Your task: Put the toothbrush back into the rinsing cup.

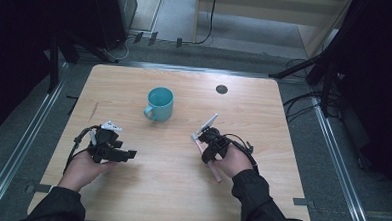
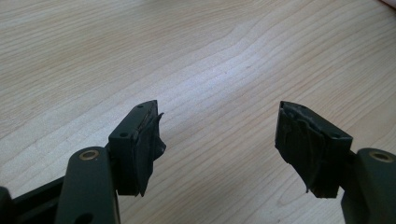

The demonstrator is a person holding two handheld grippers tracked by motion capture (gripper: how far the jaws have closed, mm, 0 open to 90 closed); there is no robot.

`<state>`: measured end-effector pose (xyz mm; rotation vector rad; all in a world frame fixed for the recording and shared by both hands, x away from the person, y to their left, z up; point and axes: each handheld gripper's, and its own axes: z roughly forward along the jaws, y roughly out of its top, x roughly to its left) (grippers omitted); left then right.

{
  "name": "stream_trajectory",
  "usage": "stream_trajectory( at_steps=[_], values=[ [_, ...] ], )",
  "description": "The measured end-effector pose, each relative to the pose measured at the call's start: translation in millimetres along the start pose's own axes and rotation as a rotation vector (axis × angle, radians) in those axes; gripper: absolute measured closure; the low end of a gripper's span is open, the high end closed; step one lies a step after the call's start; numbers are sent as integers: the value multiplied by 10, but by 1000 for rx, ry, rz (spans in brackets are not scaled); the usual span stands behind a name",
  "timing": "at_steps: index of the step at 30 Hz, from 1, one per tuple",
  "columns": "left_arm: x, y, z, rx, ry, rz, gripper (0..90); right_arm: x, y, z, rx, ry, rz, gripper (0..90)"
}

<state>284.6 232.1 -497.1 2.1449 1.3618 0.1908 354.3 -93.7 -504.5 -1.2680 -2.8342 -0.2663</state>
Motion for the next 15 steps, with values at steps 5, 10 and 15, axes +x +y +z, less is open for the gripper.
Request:
stream_trajectory(
  at_steps=[5,10,15],
  values=[
    [3,-2,6,1,8,2,311,1,9,14,-7,-8,-13,714],
    [-1,0,10,4,9,3,311,43,16,16,2,-41,-10,735],
    [-7,-1,15,6,7,3,311,123,17,32,2,-108,-46,765]
  ],
)
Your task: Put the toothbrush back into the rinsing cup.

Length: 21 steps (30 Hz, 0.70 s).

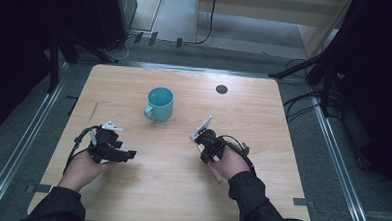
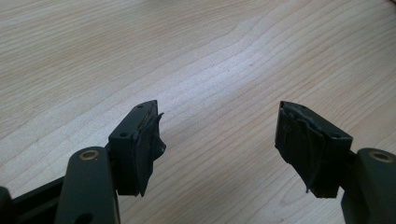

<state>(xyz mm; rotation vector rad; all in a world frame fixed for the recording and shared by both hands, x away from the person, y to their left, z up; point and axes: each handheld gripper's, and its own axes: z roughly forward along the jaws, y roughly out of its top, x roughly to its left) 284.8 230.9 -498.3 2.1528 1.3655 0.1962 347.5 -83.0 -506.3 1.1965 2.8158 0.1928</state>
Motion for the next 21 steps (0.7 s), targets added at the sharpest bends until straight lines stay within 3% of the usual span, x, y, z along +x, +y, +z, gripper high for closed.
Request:
stream_trajectory(
  at_steps=[8,14,21],
  values=[
    [-1,0,1,2,-2,1,311,6,-13,-5,-3,8,19,788],
    [5,0,-4,0,-2,1,311,1,-8,-8,3,7,3,795],
    [5,-1,-3,1,-2,2,311,-74,-4,-11,6,61,25,797]
  ],
)
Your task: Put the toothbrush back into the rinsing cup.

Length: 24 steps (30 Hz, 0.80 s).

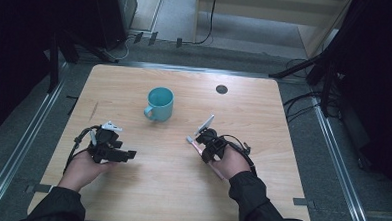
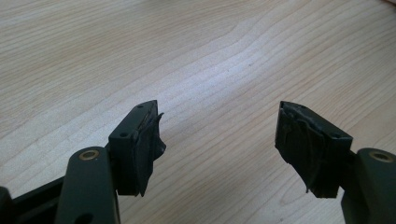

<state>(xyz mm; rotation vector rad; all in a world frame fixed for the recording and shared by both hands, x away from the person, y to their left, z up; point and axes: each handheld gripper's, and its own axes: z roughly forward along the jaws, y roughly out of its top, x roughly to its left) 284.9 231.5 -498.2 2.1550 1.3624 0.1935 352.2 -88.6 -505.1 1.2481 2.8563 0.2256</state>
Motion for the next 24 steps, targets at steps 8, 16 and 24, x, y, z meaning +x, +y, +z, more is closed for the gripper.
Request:
stream_trajectory(
  at_steps=[8,16,24],
  values=[
    [3,-1,-1,2,1,0,311,-22,5,-25,4,11,2,797],
    [3,-2,0,4,0,0,311,-27,14,-143,-18,14,0,797],
    [4,-3,0,5,0,0,311,-47,22,-285,-68,15,1,797]
  ],
)
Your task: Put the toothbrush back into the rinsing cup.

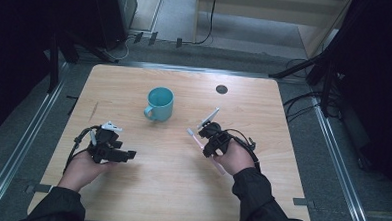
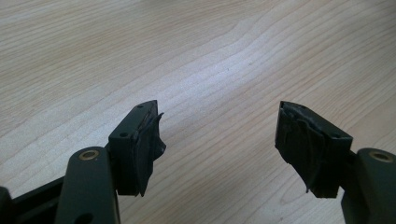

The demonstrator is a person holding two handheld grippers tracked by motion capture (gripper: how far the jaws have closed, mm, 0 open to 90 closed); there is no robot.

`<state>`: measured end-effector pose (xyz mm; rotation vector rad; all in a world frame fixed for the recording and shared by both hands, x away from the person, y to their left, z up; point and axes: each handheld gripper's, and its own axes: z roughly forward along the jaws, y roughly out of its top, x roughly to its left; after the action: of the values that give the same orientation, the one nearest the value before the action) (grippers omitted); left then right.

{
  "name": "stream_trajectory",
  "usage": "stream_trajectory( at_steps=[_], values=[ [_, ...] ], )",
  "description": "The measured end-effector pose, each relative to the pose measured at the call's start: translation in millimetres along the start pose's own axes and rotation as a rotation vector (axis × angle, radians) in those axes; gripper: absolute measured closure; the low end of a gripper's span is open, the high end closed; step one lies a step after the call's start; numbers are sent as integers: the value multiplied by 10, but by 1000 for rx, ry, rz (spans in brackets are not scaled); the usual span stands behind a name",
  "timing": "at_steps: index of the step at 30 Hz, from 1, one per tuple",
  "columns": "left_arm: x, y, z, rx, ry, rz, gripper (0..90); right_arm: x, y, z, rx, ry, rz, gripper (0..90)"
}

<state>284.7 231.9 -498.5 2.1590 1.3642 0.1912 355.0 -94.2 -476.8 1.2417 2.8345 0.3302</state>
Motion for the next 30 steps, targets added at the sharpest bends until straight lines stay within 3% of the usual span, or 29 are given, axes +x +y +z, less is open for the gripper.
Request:
stream_trajectory(
  at_steps=[13,25,30],
  values=[
    [2,1,-1,1,-1,3,311,-33,-2,-167,-138,39,11,797],
    [5,1,0,2,-2,2,311,-52,-45,-298,-292,48,0,797],
    [5,1,0,3,-1,3,311,-45,-70,-299,-332,65,-16,797]
  ],
)
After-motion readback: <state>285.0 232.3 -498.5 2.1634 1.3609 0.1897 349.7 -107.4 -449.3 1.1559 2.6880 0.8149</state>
